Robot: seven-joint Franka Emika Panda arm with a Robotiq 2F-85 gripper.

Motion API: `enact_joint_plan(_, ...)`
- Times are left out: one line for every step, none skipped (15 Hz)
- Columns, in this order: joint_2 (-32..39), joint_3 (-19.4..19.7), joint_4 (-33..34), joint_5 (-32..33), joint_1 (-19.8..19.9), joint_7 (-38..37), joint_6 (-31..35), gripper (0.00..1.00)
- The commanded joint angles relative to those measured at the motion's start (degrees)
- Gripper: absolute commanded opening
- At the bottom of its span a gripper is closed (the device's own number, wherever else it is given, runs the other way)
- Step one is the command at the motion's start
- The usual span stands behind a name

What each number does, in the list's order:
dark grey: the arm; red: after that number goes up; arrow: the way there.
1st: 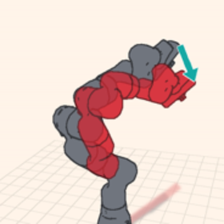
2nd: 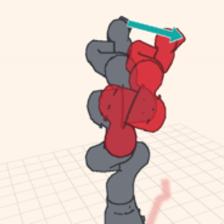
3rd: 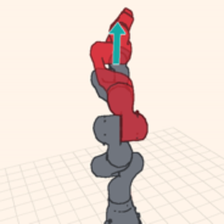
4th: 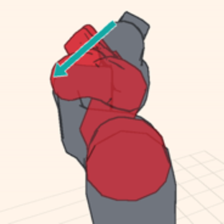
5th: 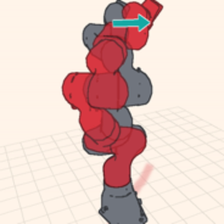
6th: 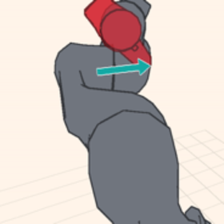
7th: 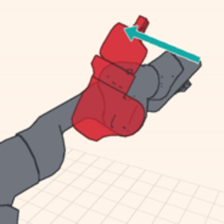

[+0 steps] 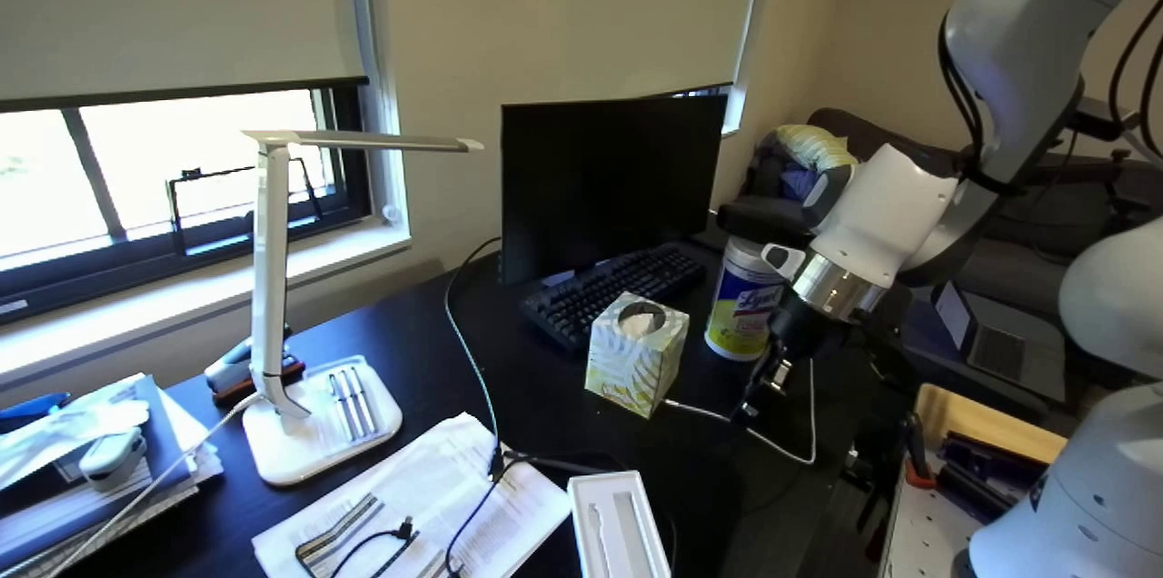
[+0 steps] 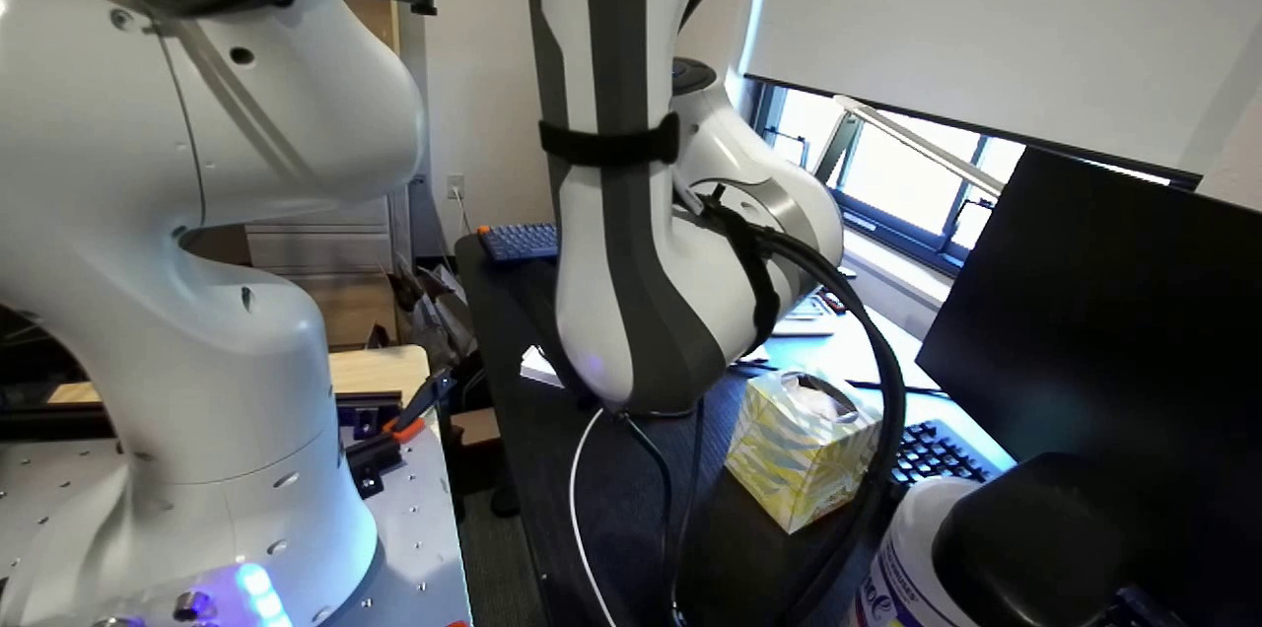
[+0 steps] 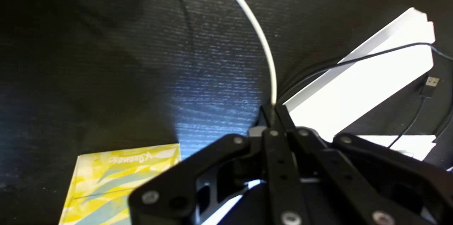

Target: Pick up the white charger and move it from the left side of the laptop to the right side

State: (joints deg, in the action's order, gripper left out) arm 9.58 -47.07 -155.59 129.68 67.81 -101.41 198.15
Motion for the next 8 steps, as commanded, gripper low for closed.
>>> enact_joint_plan(-4.0, -3.9, -1.3, 3.0, 3.2, -7.3, -0.1, 0.0)
enact_joint_plan(-4.6, -4.1, -1.4, 2.8, 4.0, -8.7, -0.2, 0.0)
enact_joint_plan(-5.6, -4.5, -1.2, 2.2, 5.0, -9.5, -0.2, 0.0)
enact_joint_plan(-6.3, -4.8, -0.7, 1.1, 6.6, -9.9, -0.2, 0.0)
enact_joint_plan(-6.8, -4.7, -0.4, 1.0, 7.7, -10.6, -0.3, 0.0)
enact_joint_plan(-6.6, -4.4, 0.1, 1.3, 8.9, -11.4, -0.3, 0.0)
enact_joint_plan(-7.5, -4.0, 0.4, 1.5, 9.9, -12.2, -0.3, 0.0)
enact_joint_plan(-7.7, -3.5, 0.9, 1.6, 11.3, -12.7, -0.3, 0.0)
